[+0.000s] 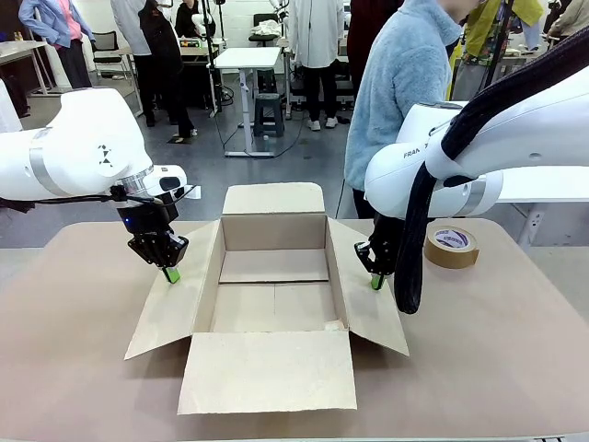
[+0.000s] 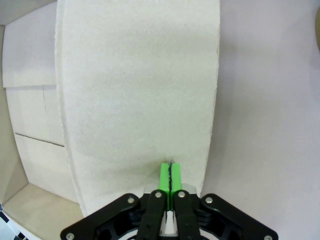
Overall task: Wrap the clocks to prevent damage.
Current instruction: Once the human has placed the objects inside and stepped back, release both hands from the side flaps of the Package Box.
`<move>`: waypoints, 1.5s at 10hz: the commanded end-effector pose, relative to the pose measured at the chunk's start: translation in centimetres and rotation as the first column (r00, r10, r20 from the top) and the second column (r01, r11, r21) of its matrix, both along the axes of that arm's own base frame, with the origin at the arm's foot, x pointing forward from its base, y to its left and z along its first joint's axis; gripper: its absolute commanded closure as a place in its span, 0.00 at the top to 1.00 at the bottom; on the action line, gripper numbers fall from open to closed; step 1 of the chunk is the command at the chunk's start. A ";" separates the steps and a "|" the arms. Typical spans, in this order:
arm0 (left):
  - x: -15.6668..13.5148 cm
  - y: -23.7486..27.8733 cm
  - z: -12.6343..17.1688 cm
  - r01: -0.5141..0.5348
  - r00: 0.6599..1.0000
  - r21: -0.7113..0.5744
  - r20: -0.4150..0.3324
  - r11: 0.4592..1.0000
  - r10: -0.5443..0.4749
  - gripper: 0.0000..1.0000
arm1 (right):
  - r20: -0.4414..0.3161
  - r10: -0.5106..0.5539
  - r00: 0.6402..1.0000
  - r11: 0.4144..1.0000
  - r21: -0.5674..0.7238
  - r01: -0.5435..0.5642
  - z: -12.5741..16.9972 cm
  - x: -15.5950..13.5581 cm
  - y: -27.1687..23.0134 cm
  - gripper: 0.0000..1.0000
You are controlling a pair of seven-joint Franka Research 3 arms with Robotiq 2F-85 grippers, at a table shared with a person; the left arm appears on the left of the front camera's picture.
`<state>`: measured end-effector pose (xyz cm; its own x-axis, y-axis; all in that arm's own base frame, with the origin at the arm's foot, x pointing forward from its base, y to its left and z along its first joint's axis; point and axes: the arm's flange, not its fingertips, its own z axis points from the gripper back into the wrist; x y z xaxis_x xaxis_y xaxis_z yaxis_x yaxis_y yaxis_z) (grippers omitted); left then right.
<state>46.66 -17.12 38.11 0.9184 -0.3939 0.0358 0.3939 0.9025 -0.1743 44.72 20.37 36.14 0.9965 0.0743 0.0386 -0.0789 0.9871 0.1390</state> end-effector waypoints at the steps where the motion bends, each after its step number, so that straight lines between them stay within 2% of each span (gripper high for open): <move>1: 0.1 0.0 0.0 -0.017 1.000 0.016 0.014 1.000 0.017 0.00 | -0.001 -0.015 1.000 1.000 -0.006 0.015 -0.1 0.0 0.1 0.00; 15: 0.1 0.0 0.0 -0.017 1.000 0.016 0.014 1.000 0.017 0.00 | -0.001 -0.015 1.000 1.000 -0.006 0.015 -0.1 0.0 0.1 0.00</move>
